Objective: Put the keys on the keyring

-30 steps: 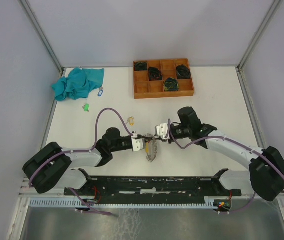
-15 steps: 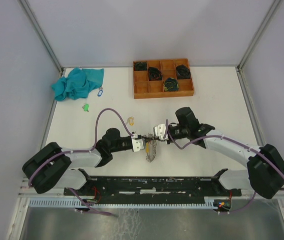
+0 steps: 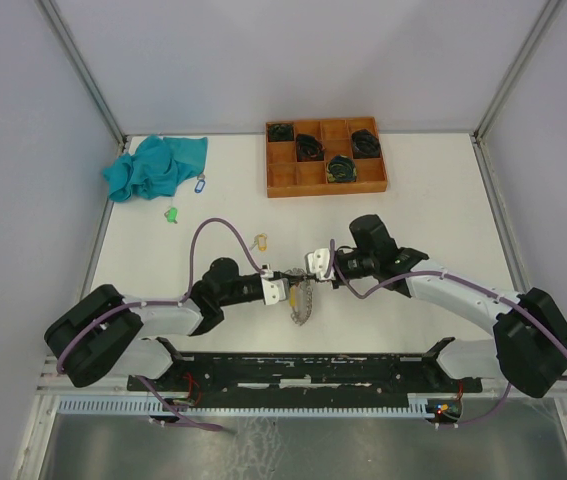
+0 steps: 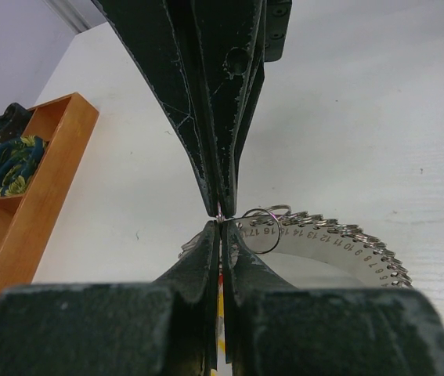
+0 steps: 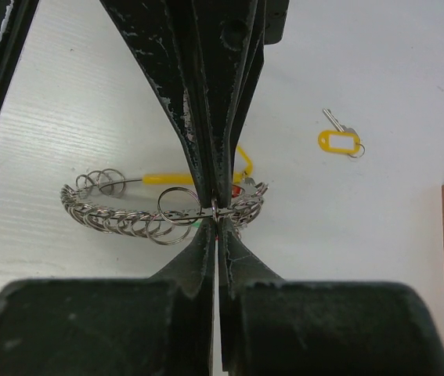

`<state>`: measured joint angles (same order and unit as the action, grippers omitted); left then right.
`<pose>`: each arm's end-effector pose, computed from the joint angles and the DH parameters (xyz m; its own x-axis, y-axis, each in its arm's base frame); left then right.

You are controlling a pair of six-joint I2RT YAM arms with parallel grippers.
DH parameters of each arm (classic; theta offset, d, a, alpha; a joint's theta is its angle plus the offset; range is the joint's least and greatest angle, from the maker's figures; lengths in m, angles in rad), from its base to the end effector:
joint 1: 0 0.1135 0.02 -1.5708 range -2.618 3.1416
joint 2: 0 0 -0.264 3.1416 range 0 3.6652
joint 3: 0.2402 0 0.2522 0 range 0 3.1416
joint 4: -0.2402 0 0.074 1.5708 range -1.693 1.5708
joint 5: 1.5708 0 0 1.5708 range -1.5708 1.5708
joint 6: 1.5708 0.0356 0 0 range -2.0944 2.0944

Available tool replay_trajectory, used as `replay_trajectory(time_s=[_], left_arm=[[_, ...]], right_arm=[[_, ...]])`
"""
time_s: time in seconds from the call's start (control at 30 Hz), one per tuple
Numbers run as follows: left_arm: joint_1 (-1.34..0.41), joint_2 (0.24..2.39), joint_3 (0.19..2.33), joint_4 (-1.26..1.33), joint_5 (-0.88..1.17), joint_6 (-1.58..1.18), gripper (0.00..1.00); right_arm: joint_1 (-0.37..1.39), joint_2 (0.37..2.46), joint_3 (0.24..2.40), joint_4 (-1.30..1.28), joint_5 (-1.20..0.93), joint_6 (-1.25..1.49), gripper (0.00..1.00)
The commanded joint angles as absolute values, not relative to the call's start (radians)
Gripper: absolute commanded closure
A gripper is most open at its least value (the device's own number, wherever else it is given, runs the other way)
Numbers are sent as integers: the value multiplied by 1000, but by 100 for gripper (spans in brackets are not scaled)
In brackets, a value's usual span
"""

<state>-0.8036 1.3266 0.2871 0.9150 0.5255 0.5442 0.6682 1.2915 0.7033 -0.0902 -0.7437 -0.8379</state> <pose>0.1510 -0.1823 0.1759 0.4276 0.2018 -0.8812 0.8730 0.1609 0.4604 0.1910 0.1814 0.2184 0.3169 -0.4468 -0.8367 -0.9480 -0.1210 -0.2944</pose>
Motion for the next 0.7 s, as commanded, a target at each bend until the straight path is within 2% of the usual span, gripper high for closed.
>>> replay_trajectory(time_s=[0.0,0.1,0.17,0.27,0.67], left_arm=[[-808,1315,280,1028,525,563,97],[-808,1321,271,1065,521,549,97],[-808,1327,259,1107,516,534,97],[-807,1338,245,1170,511,508,97],[-807,1362,217,1276,508,471,97]], right_arm=[[670,1266,744,-68,-723,-819,99],[669,1252,741,-54,-728,-812,96],[669,1249,738,-48,-742,-809,88],[668,1252,730,-40,-759,-808,81],[653,1247,707,-4,-783,-789,81]])
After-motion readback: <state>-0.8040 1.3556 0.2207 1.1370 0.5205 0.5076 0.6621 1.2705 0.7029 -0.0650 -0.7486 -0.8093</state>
